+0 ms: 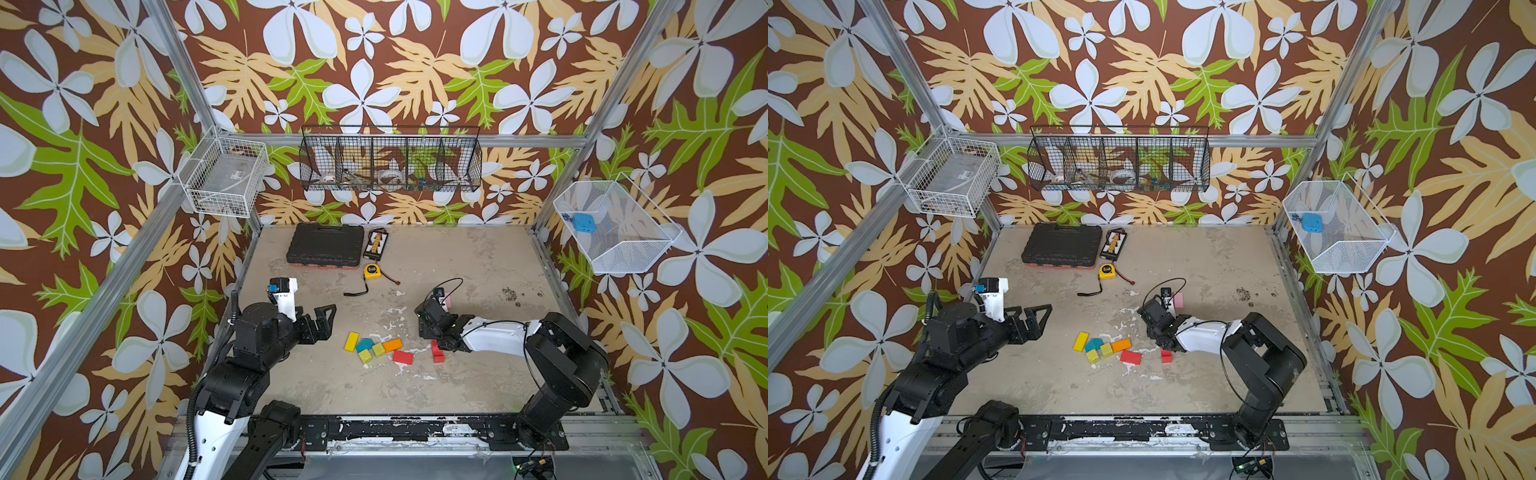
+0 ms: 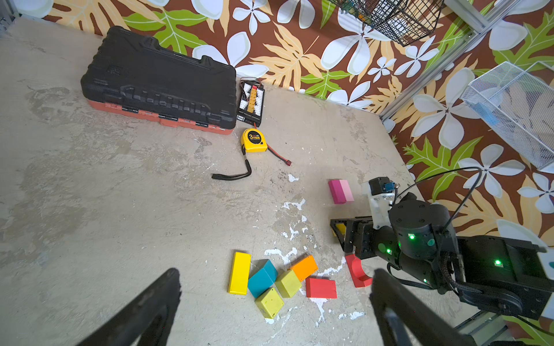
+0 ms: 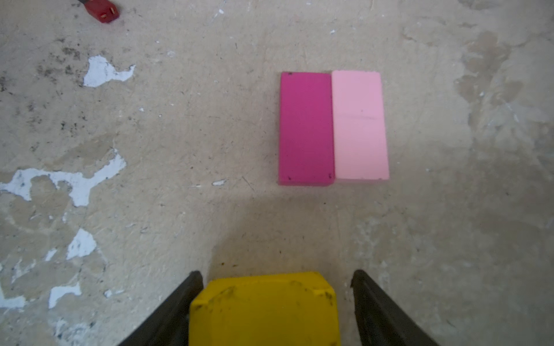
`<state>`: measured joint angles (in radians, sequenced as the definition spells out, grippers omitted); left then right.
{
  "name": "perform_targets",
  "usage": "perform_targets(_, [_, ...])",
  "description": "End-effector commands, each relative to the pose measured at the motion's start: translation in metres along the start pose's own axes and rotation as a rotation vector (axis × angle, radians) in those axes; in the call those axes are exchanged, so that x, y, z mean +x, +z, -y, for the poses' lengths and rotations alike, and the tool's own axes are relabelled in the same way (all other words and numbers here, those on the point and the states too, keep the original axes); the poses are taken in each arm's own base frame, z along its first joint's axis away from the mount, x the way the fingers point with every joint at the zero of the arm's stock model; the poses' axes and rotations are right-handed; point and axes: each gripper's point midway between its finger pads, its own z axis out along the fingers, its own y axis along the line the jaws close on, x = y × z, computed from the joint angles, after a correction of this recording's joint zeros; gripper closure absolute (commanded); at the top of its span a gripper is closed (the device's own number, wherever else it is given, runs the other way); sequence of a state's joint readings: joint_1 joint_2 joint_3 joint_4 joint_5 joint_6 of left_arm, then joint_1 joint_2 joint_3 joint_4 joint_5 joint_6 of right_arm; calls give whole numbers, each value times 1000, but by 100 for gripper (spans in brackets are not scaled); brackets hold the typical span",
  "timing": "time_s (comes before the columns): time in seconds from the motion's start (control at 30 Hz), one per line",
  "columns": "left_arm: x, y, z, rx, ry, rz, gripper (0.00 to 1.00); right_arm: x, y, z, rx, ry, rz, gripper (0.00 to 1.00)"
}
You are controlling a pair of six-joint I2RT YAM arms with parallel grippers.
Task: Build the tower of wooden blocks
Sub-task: 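Grasp the yellow arch block with the right gripper, then carry the yellow arch block over the pink and magenta blocks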
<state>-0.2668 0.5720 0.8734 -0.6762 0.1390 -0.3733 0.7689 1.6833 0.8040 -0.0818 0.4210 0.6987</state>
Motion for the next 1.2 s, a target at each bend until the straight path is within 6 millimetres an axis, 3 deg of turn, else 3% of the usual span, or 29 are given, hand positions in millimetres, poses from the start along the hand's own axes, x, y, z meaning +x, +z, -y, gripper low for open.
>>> perform_targets(0.0, [-4,-1,2,4,-4,16,0,-1,-2,-1,-18,-1,6,22])
perform_targets(0.27, [-4,-2,2,5,-4,21,0,3,0,-6,-44,-11,-8,22])
perform_targets(0.93, [-5,-3,2,3,-6,25,0,24,-30,-76,-258,-76,-45,27])
perform_targets(1.17, [-5,-4,2,4,-4,27,0,21,-22,-64,-159,-82,-31,25])
